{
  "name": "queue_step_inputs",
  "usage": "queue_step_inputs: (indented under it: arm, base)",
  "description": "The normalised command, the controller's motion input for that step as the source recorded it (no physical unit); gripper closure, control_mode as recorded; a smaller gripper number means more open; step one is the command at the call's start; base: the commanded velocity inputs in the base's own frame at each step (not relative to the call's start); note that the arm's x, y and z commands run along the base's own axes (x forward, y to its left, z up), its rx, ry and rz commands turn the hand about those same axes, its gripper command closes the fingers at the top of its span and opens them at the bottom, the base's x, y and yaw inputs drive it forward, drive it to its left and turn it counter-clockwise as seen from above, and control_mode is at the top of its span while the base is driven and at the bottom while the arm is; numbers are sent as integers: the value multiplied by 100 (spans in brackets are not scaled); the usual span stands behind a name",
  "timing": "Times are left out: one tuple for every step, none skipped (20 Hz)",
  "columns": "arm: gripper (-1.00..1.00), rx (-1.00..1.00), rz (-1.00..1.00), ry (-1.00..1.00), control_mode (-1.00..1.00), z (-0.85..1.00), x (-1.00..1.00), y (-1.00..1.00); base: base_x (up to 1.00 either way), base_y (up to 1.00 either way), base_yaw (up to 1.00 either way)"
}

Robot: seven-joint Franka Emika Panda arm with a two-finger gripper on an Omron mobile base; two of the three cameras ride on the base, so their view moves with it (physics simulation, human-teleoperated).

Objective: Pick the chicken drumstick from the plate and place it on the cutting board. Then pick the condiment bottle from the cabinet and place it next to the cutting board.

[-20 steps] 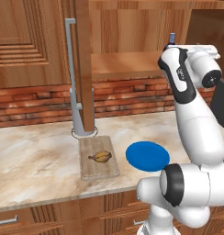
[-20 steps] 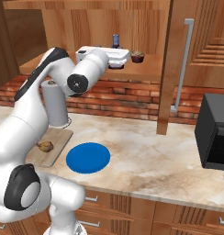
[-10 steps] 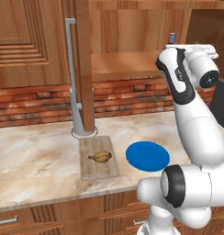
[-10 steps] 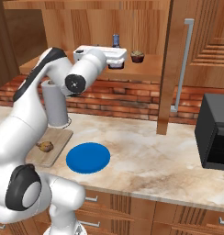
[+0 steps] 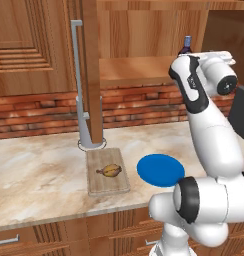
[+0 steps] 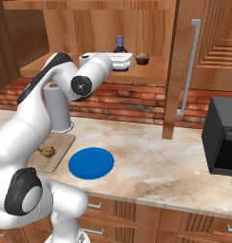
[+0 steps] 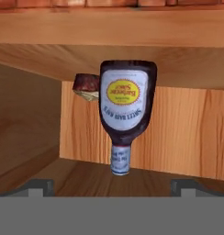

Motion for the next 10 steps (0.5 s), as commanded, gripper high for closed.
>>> queue_step_inputs:
  arm:
    - [-100,0,0,13,-100,20,0,10]
    - [-100,1,0,11,-100,22,0,11]
    - [-100,1,0,10,-100,25,0,15]
    - [-100,2,0,10,-100,28,0,17]
    - [-100,3,0,9,-100,29,0,17]
    - [-100,3,0,9,-100,31,0,18]
    - [-100,3,0,9,-100,32,0,19]
    - [-100,4,0,9,-100,34,0,20]
    - [-100,4,0,8,-100,35,0,20]
    - [-100,5,0,8,-100,36,0,21]
  base:
    - [0,0,0]
    - [0,0,0]
    - [0,0,0]
    - [0,0,0]
    - [0,0,0]
    - [0,0,0]
    - [0,0,0]
    - [0,0,0]
    - [0,0,0]
    - [0,0,0]
